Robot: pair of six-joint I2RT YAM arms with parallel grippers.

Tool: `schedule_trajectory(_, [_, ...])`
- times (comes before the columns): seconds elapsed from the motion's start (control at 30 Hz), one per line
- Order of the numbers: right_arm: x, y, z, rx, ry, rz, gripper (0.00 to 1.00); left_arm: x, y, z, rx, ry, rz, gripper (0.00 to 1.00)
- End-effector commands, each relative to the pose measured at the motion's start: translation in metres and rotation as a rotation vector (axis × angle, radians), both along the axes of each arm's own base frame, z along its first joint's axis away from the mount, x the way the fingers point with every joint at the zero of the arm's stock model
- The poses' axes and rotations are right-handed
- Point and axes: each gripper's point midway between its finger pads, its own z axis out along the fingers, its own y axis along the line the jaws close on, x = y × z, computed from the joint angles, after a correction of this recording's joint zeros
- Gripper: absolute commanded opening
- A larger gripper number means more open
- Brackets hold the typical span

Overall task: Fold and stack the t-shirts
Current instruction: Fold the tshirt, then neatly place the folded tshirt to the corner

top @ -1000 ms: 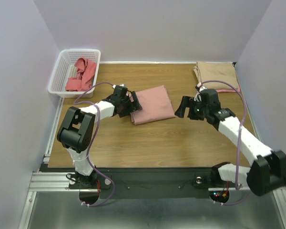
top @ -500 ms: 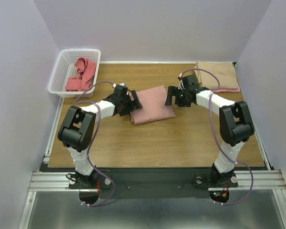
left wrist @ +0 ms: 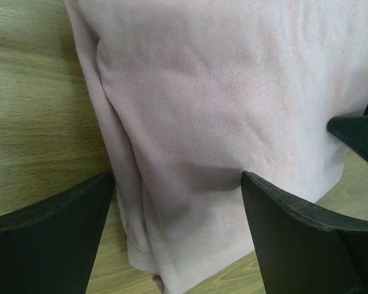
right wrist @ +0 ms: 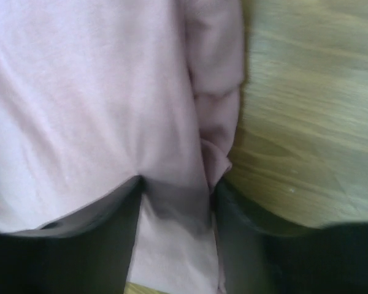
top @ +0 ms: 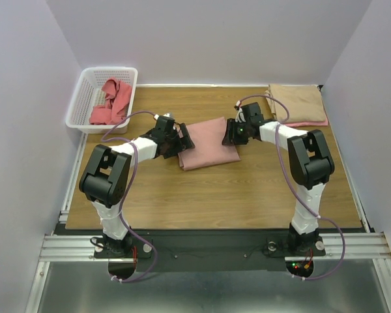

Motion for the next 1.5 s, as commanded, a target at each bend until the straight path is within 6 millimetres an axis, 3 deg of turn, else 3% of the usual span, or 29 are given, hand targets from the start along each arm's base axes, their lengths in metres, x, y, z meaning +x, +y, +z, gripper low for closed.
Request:
schedule_trajectory(0.0, [-0.030, 0.017, -0.025, 0.010, 0.090, 0.071, 0.45, -0.001, 0.004, -0.001, 0.021, 0.001, 0.000, 0.98])
schedule_trajectory(0.17, [-0.029, 0.018, -0.017, 0.017, 0.077, 0.067, 0.18, 0.000, 0.003, -0.002, 0.014, 0.004, 0.001, 0.98])
schedule_trajectory(0.23, [-0.020, 0.014, -0.007, -0.003, 0.038, 0.041, 0.01, 0.000, 0.001, -0.002, 0.006, 0.008, -0.005, 0.98])
schedule_trajectory(0.43, [0.021, -0.015, 0.050, -0.161, -0.200, -0.049, 0.00, -0.003, 0.002, 0.015, 0.001, -0.023, -0.019, 0.98])
schedule_trajectory(0.5, [0.031, -0.031, 0.071, -0.245, -0.273, -0.068, 0.01, -0.008, 0.009, 0.030, 0.011, -0.051, -0.005, 0.98])
schedule_trajectory(0.53, [0.035, -0.037, 0.077, -0.282, -0.296, -0.078, 0.00, -0.009, 0.012, 0.047, 0.003, -0.088, 0.003, 0.98])
schedule_trajectory(0.67, [0.049, -0.067, 0.101, -0.460, -0.386, -0.093, 0.00, -0.025, 0.037, 0.069, 0.060, -0.122, 0.072, 0.98])
schedule_trajectory(0.87, [0.079, -0.115, 0.142, -0.648, -0.473, -0.174, 0.00, -0.055, 0.071, 0.078, 0.113, -0.144, 0.178, 0.98])
schedule_trajectory(0.97, [0.091, -0.141, 0.150, -0.718, -0.483, -0.193, 0.01, -0.071, 0.083, 0.080, 0.111, -0.150, 0.216, 0.98])
schedule_trajectory(1.1, [0.113, -0.178, 0.180, -0.823, -0.523, -0.270, 0.00, -0.085, 0.102, 0.089, 0.130, -0.182, 0.279, 0.98])
schedule_trajectory(1.17, [0.122, -0.192, 0.179, -0.875, -0.517, -0.269, 0.00, -0.091, 0.108, 0.095, 0.134, -0.195, 0.296, 0.98])
schedule_trajectory(1.23, [0.129, -0.208, 0.185, -0.909, -0.521, -0.289, 0.00, -0.095, 0.110, 0.098, 0.134, -0.205, 0.294, 0.98])
schedule_trajectory(1.33, [0.135, -0.230, 0.180, -0.977, -0.496, -0.290, 0.00, -0.099, 0.114, 0.103, 0.128, -0.229, 0.300, 0.98])
schedule_trajectory(1.47, [0.144, -0.256, 0.204, -1.007, -0.520, -0.364, 0.00, -0.100, 0.120, 0.120, 0.126, -0.277, 0.323, 0.98])
